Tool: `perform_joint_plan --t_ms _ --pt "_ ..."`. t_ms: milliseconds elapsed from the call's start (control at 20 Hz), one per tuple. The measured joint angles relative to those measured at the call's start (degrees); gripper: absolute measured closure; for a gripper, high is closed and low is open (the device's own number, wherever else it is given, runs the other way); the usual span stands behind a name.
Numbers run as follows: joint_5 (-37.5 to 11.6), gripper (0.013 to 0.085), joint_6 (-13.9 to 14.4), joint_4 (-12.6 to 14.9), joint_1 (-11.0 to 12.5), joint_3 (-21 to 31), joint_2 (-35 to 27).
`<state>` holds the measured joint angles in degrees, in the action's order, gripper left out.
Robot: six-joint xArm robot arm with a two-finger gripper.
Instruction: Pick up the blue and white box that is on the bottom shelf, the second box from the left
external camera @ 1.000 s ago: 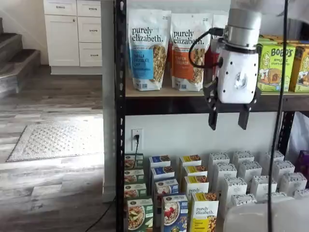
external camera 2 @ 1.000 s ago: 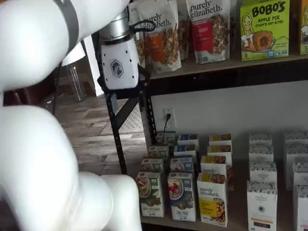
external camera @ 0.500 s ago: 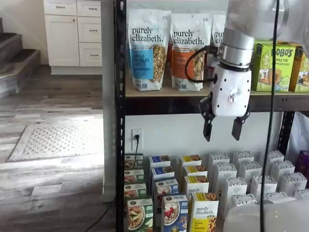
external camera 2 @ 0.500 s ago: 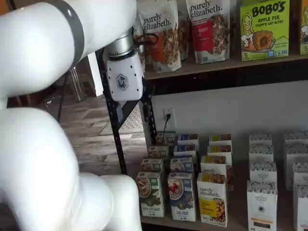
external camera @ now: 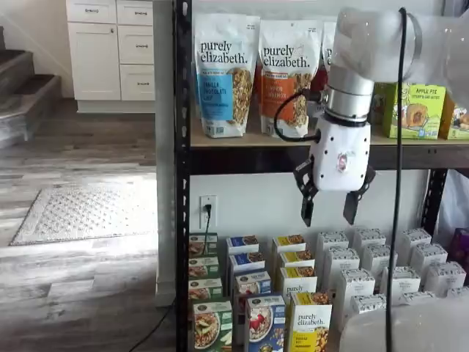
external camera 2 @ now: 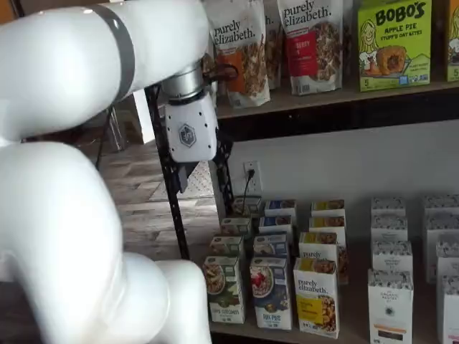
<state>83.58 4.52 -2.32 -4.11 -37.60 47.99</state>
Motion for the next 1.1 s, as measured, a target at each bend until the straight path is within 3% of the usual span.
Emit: perform_joint_plan --t_ms 100,400,700,1100 --pt "-3.27 0.013 -0.03 -0.52 -0.16 1.52 -0.14" --pt "-8.8 0.013 2.68 2.63 -2.32 3.61 -4.06" --pt "-14.2 0.013 3.88 4.17 -2.91 6.24 -7.16" --pt "-23.57 0.013 4.83 2.93 -4.22 11.11 -10.63"
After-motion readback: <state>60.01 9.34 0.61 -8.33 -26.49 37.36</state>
